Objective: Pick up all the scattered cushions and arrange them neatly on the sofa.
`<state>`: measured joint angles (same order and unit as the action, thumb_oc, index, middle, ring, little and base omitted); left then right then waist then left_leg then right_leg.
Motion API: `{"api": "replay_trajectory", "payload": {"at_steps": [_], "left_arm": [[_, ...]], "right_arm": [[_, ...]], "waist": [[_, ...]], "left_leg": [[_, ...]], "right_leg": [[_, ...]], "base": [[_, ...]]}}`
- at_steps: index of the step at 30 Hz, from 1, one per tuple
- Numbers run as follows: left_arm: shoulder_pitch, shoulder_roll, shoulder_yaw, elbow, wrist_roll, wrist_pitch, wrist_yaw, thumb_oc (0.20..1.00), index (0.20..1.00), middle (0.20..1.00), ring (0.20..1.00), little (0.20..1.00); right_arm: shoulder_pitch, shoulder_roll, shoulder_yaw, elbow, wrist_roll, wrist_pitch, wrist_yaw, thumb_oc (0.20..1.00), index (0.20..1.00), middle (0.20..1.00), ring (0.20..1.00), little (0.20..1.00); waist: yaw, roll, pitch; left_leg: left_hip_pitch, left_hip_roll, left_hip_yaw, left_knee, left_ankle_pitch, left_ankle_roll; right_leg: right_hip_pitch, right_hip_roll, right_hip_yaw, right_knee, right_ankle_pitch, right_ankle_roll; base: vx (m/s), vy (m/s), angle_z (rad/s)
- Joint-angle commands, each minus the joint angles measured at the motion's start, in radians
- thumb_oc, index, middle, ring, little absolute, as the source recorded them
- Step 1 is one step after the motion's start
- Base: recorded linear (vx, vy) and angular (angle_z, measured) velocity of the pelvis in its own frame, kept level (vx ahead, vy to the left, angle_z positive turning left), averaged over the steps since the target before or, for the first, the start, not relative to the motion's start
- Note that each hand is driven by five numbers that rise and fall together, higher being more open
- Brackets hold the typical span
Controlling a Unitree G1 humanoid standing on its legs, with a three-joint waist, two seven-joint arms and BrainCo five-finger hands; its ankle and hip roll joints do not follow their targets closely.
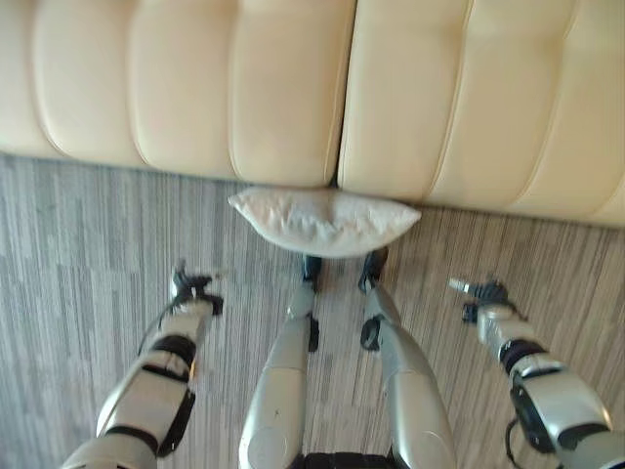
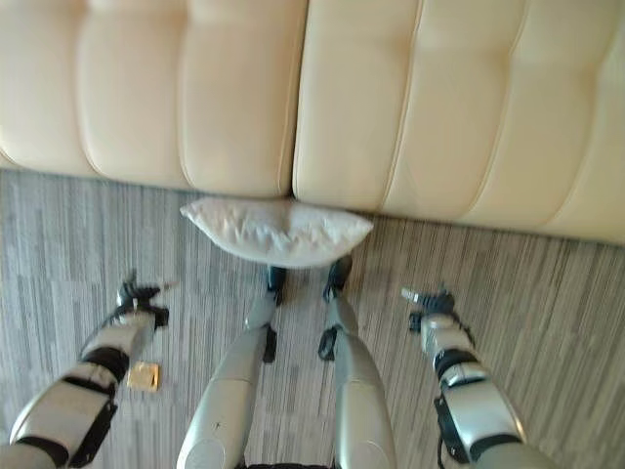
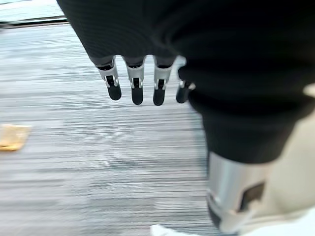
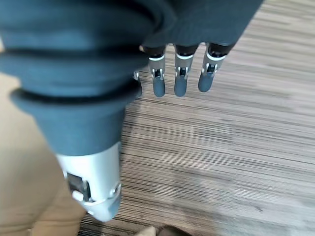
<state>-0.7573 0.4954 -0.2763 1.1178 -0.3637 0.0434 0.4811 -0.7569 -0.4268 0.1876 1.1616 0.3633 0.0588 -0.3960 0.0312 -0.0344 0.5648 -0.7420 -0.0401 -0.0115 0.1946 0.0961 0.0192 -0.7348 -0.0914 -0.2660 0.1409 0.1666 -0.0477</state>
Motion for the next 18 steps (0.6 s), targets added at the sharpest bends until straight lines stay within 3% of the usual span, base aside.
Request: {"api": "replay_trajectory", "payload": {"at_steps": [1,3,5,8,13,14,15,18], "left_arm": [[-0.033,0.024,-0.017,0.006,0.006,-0.012,0.062,1.0,1.0,1.0,1.0,1.0],[-0.142,0.004,-0.072,-0.019,0.004,-0.015,0.084,1.0,1.0,1.0,1.0,1.0],[-0.166,-0.004,-0.081,-0.02,-0.002,-0.017,0.086,1.0,1.0,1.0,1.0,1.0],[-0.284,-0.082,-0.139,-0.047,-0.043,-0.038,0.101,1.0,1.0,1.0,1.0,1.0],[-0.361,-0.212,-0.202,-0.091,-0.108,-0.076,0.07,1.0,1.0,1.0,1.0,1.0],[-0.328,-0.344,-0.223,-0.18,-0.22,-0.109,-0.014,0.313,0.313,0.313,0.313,0.313],[-0.305,-0.385,-0.216,-0.212,-0.265,-0.127,-0.025,0.2,0.2,0.2,0.2,0.2],[-0.277,-0.415,-0.215,-0.239,-0.307,-0.14,-0.042,0.2,0.2,0.2,0.2,0.2]], "right_arm": [[-0.027,-0.031,0.086,-0.042,0.019,-0.035,-0.057,1.0,1.0,1.0,1.0,1.0],[-0.13,-0.004,0.138,-0.112,0.044,-0.06,-0.085,1.0,1.0,1.0,1.0,1.0],[-0.152,0.007,0.154,-0.13,0.055,-0.067,-0.095,1.0,1.0,1.0,1.0,1.0],[-0.279,0.067,0.227,-0.183,0.086,-0.097,-0.121,1.0,1.0,1.0,1.0,1.0],[-0.361,0.133,0.255,-0.186,0.15,-0.14,-0.117,1.0,1.0,1.0,1.0,1.0],[-0.345,0.182,0.205,-0.21,0.203,-0.187,-0.103,0.2,0.2,0.2,0.2,0.2],[-0.321,0.2,0.18,-0.233,0.214,-0.21,-0.104,0.2,0.2,0.2,0.2,0.2],[-0.289,0.217,0.145,-0.263,0.248,-0.237,-0.105,0.2,0.2,0.2,0.2,0.2]], "waist": [[-0.005,0.019,-0.045],[-0.018,0.024,-0.045],[-0.021,0.023,-0.045],[-0.03,0.016,-0.045],[-0.039,0.009,-0.045],[-0.044,0.007,-0.045],[-0.047,0.006,-0.045],[-0.051,0.006,-0.045]], "left_leg": [[-0.123,-0.005,0.041,0.165,-0.142,-0.005],[-0.241,-0.01,0.04,0.236,-0.157,-0.004],[-0.276,-0.009,0.04,0.26,-0.161,-0.004],[-0.399,-0.018,0.042,0.336,-0.177,-0.003],[-0.494,-0.033,0.044,0.404,-0.19,0.002],[-0.485,-0.036,0.049,0.384,-0.182,0.006],[-0.46,-0.036,0.052,0.364,-0.177,0.006],[-0.42,-0.032,0.053,0.316,-0.163,0.006]], "right_leg": [[-0.124,-0.036,0.083,0.291,-0.284,0.068],[-0.247,-0.045,0.1,0.366,-0.3,0.061],[-0.283,-0.047,0.106,0.39,-0.305,0.058],[-0.42,-0.049,0.129,0.478,-0.329,0.045],[-0.523,-0.048,0.144,0.553,-0.344,0.038],[-0.515,-0.045,0.146,0.529,-0.333,0.042],[-0.489,-0.041,0.145,0.503,-0.323,0.048],[-0.45,-0.037,0.144,0.45,-0.302,0.057]], "base": [[0.0,0.009,0.08],[0.03,0.005,0.07],[0.03,0.005,0.07],[0.04,-0.005,0.04],[0.01,-0.019,-0.01],[-0.04,-0.019,0.01],[-0.06,-0.021,0.03],[-0.05,-0.003,-0.03]]}}
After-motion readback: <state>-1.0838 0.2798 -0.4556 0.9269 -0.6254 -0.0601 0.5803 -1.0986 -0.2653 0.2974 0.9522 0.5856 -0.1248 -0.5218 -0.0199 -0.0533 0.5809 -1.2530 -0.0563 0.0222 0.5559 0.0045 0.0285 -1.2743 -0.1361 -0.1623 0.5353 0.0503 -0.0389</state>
